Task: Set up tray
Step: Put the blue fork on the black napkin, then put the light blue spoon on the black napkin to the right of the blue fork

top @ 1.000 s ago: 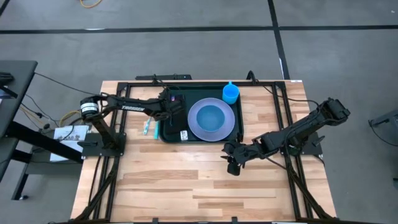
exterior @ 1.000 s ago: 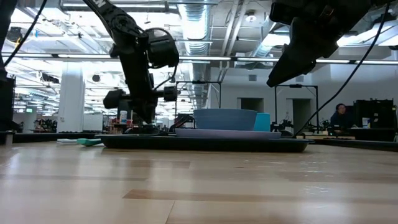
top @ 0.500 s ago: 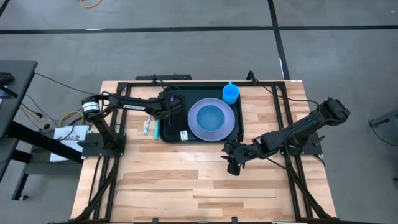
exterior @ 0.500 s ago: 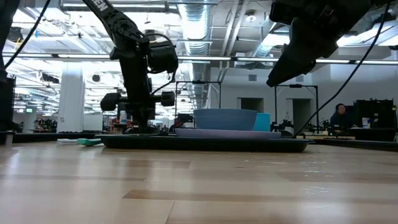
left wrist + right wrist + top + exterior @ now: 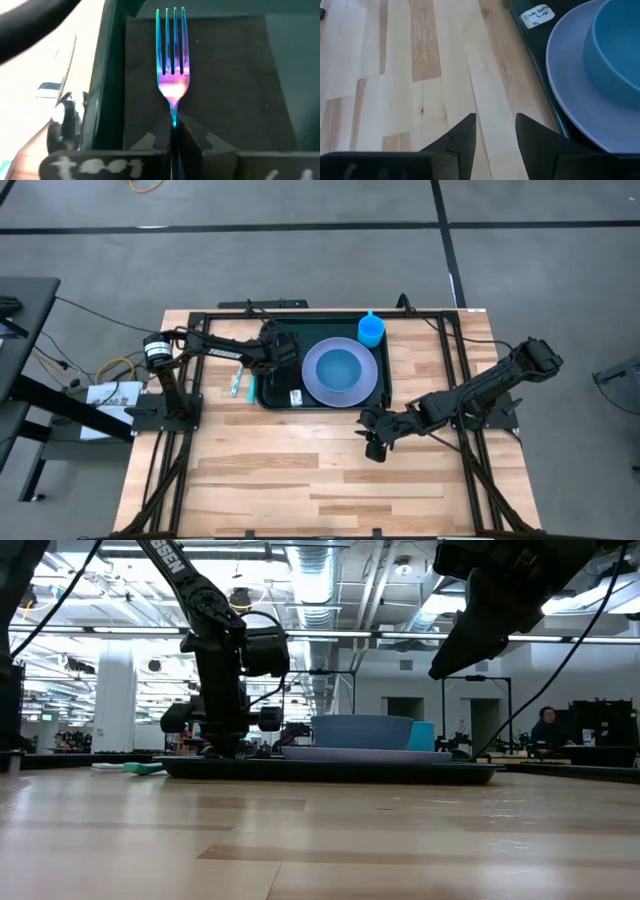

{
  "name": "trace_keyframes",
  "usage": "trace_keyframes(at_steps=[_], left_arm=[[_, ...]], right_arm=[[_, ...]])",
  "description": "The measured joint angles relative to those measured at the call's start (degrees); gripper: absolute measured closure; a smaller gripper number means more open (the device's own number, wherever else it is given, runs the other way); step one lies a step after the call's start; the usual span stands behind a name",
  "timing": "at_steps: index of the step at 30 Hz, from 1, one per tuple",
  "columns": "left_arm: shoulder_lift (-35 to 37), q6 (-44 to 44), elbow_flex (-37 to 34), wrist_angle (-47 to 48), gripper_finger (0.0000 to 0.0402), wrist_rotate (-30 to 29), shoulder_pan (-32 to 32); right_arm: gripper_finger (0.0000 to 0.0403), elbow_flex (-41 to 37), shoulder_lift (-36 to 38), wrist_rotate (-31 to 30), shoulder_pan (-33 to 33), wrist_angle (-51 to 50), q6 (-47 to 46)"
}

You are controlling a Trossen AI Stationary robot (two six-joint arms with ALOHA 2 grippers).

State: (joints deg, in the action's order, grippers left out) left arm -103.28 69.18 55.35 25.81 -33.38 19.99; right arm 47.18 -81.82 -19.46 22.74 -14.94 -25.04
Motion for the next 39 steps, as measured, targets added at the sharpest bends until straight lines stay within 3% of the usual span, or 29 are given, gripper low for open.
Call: trace_keyframes(at_steps=[13,20,26,29,34,39], left_arm=[[0.0,-1.0,0.0,0.1,0.0349,1.2,0.0],[0.0,-1.5,0.0,0.1,0.0342,0.9,0.0],[0.4,-7.8,2.4,1.4,0.0342,-0.4,-1.0],[1.8,-11.2,4.9,5.7,0.0342,-2.9,-2.1],[6.1,-9.8,8.0,20.1,0.0342,-10.2,-4.2],[11.8,-8.9,8.0,30.0,0.0342,-10.5,-4.7]], right_arm=[[0.0274,0.0,0.0,0.1,0.0,0.0,0.0],[0.0274,0.0,0.0,0.1,0.0,0.0,0.0],[0.0274,0.0,0.0,0.1,0.0,0.0,0.0],[0.0274,0.0,0.0,0.1,0.0,0.0,0.0],[0.0274,0.0,0.0,0.1,0.0,0.0,0.0],[0.0274,0.0,0.0,0.1,0.0,0.0,0.0]])
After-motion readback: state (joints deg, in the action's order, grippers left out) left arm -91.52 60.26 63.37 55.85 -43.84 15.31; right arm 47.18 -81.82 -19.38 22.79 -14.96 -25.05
